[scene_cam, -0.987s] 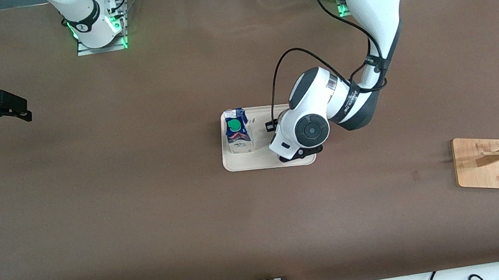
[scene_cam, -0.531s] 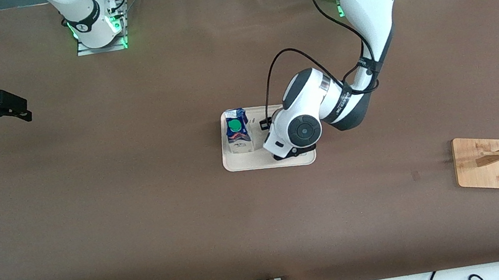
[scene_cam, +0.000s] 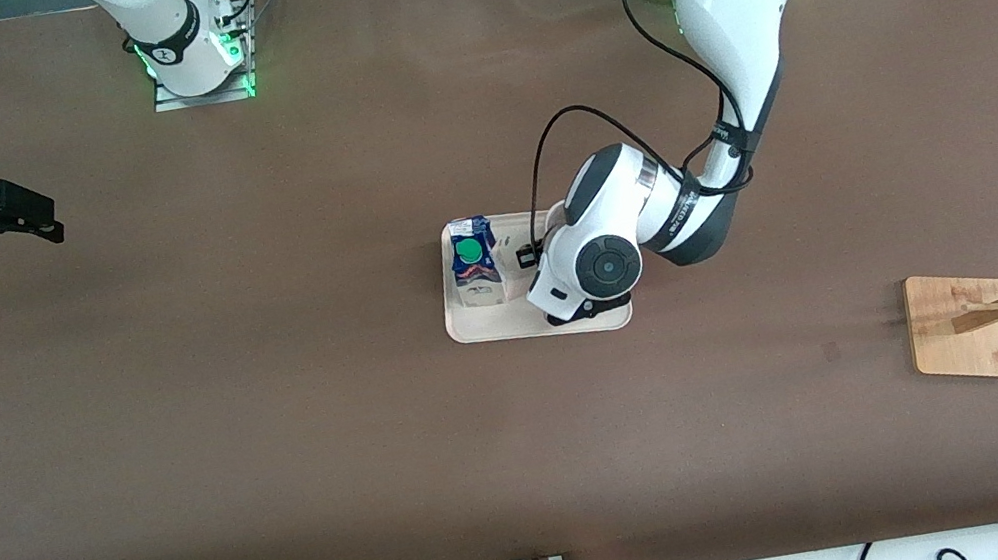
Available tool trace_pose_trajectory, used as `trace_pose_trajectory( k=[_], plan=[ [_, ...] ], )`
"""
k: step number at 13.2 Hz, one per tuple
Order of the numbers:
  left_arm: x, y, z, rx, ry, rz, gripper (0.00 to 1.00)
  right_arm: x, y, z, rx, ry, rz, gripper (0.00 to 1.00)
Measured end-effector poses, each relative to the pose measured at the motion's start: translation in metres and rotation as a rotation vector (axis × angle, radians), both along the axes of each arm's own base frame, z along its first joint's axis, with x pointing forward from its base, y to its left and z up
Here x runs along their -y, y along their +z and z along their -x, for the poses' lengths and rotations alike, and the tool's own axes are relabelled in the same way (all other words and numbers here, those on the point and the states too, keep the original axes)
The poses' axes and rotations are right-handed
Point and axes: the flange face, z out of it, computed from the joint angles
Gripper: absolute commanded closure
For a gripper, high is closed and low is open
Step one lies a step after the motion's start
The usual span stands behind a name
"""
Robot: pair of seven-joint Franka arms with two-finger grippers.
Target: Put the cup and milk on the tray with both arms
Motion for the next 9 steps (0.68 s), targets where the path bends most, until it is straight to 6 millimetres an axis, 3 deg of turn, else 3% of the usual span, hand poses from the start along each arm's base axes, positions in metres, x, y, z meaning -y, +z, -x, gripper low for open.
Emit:
trace_pose_trajectory(
  k=[3, 5, 8, 9],
  plan=[
    [-0.011, 0.024, -0.006, -0.014, -0.006, -0.025, 0.00, 0.000, 0.000, 0.000, 0.000, 0.000, 0.000, 0.00],
    [-0.029, 0.057, -0.013, 0.000, -0.017, -0.060, 0.00, 0.000, 0.000, 0.000, 0.000, 0.000, 0.000, 0.00],
    [-0.057, 0.134, -0.022, 0.106, -0.069, -0.115, 0.00, 0.000, 0.000, 0.000, 0.000, 0.000, 0.000, 0.00],
    [-0.076, 0.165, -0.028, 0.152, -0.089, -0.122, 0.00, 0.000, 0.000, 0.000, 0.000, 0.000, 0.000, 0.00]
  ],
)
